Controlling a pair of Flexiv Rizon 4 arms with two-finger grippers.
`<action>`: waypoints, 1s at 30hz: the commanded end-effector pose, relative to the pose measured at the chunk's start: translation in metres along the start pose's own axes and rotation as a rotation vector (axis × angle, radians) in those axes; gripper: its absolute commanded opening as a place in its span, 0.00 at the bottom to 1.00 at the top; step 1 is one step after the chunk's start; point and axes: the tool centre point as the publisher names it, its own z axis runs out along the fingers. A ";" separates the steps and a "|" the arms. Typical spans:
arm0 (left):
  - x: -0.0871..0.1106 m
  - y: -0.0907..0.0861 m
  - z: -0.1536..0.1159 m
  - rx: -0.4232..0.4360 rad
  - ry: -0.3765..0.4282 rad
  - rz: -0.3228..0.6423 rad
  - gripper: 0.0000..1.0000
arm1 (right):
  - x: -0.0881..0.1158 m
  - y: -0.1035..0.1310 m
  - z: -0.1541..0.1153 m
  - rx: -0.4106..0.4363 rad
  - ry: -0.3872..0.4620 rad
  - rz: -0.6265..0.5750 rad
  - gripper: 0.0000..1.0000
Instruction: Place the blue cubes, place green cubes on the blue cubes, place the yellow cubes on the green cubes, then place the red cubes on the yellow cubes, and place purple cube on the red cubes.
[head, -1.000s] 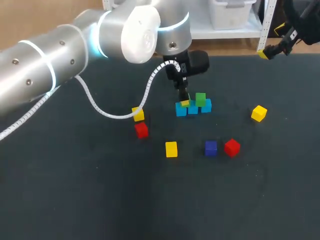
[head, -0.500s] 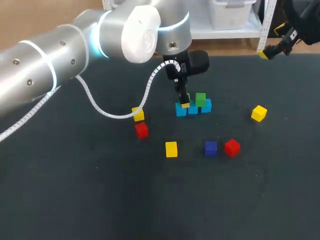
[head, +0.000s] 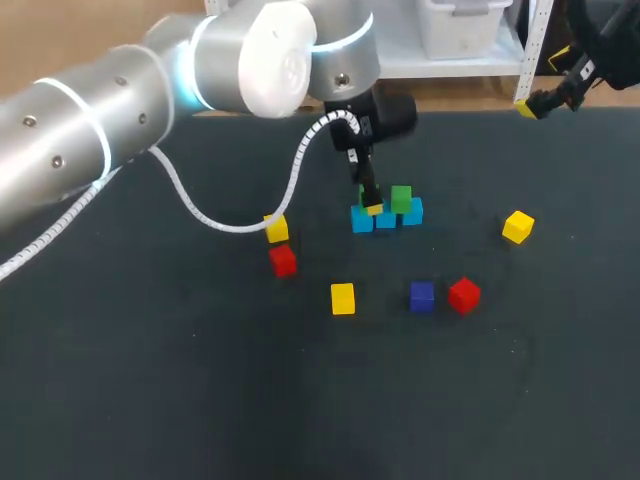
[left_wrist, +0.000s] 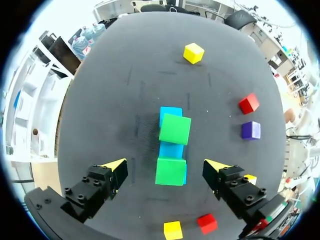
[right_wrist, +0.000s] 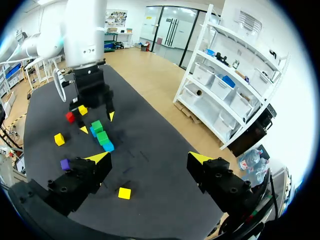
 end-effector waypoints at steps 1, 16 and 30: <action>0.009 -0.008 -0.015 -0.004 -0.029 -0.006 1.00 | 0.000 0.000 0.000 0.000 0.000 0.000 1.00; 0.060 -0.035 -0.064 -0.073 -0.086 -0.119 1.00 | 0.000 0.000 0.000 0.000 0.000 0.000 1.00; 0.118 -0.037 -0.076 -0.153 -0.130 -0.281 1.00 | 0.000 0.000 0.000 0.000 0.000 0.000 1.00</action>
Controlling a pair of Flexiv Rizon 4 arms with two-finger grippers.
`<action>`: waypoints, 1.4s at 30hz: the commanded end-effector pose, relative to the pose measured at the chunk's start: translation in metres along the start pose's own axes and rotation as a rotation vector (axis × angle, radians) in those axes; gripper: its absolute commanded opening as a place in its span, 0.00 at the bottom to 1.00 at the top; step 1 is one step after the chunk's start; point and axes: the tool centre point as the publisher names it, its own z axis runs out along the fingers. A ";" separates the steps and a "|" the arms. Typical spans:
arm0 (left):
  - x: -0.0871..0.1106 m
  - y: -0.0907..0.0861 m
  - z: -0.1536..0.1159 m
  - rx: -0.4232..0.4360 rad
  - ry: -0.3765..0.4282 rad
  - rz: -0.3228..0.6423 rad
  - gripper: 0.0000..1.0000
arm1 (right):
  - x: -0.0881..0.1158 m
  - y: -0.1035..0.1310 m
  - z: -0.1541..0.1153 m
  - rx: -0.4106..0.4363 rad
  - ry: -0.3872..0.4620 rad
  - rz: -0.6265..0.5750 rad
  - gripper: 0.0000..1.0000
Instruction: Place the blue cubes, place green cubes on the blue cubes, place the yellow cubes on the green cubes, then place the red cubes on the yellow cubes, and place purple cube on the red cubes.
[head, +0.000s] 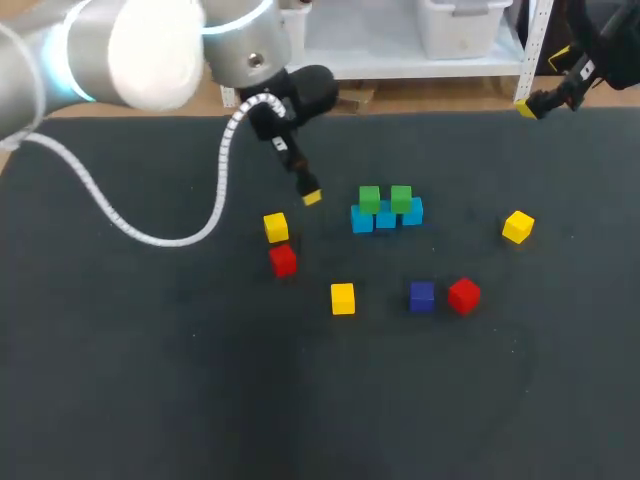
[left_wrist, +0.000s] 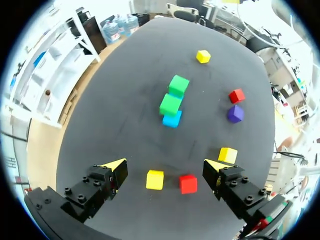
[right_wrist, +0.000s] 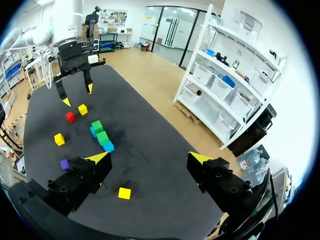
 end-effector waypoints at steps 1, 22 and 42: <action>0.030 -0.003 -0.006 -0.082 -0.105 -0.013 1.00 | 0.000 0.000 0.000 0.000 0.000 0.000 1.00; 0.047 0.027 0.027 -0.076 0.083 0.069 1.00 | 0.000 0.000 0.000 0.000 0.000 0.000 1.00; 0.051 0.036 0.063 -0.027 0.121 0.142 1.00 | 0.000 0.000 0.000 0.000 0.000 0.000 1.00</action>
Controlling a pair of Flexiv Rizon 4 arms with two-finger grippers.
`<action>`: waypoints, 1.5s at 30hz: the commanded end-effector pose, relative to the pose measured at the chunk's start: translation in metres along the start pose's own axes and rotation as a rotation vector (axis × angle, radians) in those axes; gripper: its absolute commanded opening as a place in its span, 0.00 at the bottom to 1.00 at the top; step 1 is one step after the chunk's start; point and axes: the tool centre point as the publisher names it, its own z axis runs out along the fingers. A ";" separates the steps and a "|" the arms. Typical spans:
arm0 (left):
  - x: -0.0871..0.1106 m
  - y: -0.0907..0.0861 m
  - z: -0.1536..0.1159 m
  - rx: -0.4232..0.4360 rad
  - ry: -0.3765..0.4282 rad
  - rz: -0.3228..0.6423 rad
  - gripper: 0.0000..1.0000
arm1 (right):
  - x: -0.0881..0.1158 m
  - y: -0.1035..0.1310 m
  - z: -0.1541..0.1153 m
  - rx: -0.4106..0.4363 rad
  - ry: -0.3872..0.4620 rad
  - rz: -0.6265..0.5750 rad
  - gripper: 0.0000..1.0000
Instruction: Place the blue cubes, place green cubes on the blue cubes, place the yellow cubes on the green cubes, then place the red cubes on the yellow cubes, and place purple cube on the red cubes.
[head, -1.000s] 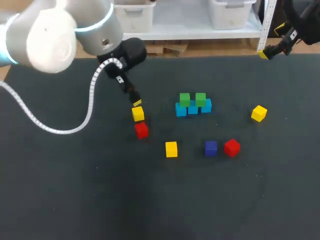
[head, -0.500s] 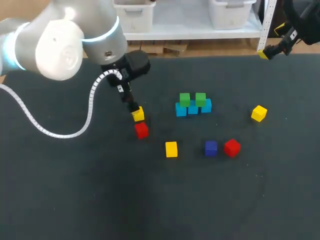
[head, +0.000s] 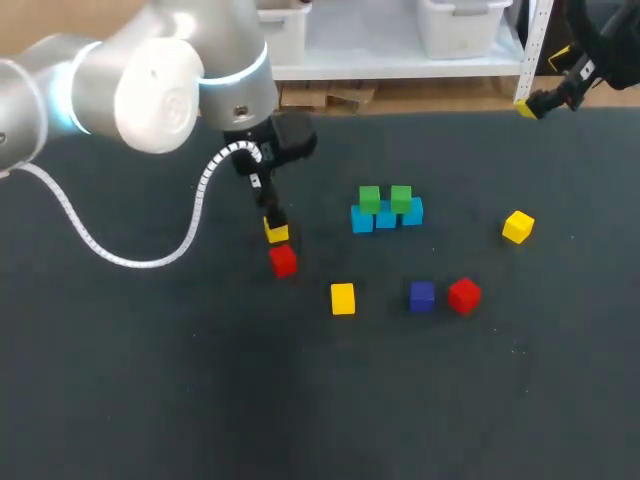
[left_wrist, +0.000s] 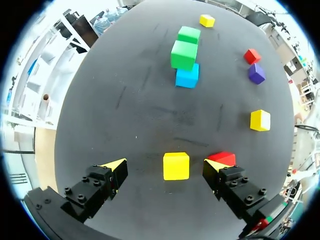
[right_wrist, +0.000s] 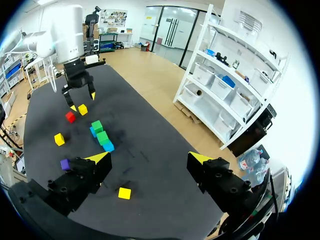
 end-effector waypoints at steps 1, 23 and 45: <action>0.003 0.004 0.004 0.011 0.006 0.003 1.00 | 0.000 0.000 0.000 0.000 0.000 0.000 1.00; 0.005 0.003 0.006 -0.010 0.004 -0.010 0.00 | 0.000 0.000 0.000 0.000 0.000 0.000 1.00; 0.003 0.007 -0.002 -0.141 0.028 0.009 0.00 | 0.000 0.000 0.000 0.000 0.000 0.000 1.00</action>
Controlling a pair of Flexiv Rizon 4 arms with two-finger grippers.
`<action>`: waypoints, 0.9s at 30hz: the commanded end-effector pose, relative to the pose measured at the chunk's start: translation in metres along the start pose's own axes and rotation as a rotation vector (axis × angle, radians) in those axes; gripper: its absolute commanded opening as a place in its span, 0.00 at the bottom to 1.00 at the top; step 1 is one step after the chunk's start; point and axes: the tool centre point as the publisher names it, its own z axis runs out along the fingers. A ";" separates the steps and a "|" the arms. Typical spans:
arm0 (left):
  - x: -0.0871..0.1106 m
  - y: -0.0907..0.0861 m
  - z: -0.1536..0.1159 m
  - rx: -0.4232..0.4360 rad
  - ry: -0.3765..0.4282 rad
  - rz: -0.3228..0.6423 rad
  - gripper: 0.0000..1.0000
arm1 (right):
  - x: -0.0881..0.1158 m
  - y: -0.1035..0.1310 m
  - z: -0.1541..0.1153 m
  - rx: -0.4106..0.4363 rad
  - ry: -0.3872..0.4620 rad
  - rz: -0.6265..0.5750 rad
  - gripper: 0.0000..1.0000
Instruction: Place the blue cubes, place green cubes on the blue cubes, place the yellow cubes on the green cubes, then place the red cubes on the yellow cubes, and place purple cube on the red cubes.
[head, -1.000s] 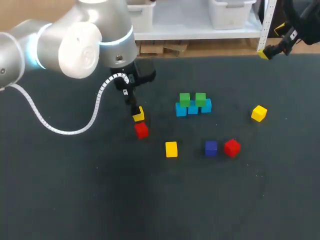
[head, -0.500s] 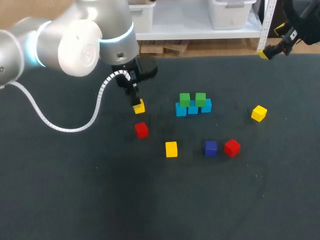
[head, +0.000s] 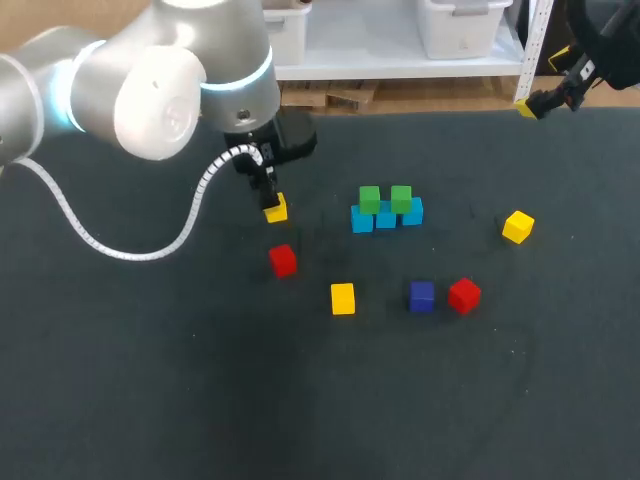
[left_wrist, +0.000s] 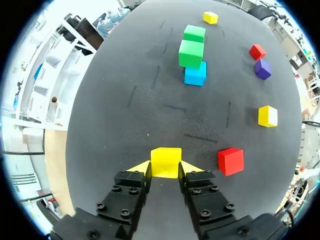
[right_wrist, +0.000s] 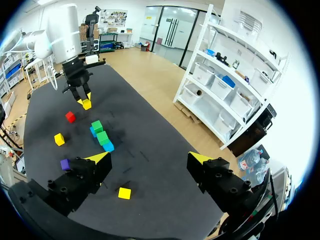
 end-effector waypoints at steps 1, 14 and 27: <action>0.002 -0.003 0.006 -0.039 0.009 -0.008 0.00 | 0.000 0.000 0.000 0.000 0.000 0.000 1.00; 0.003 -0.005 0.008 -0.003 0.004 -0.021 1.00 | 0.000 0.000 0.000 0.000 0.000 0.000 1.00; 0.004 0.004 0.016 0.081 0.009 -0.034 0.14 | 0.000 0.000 0.000 0.000 0.000 0.000 1.00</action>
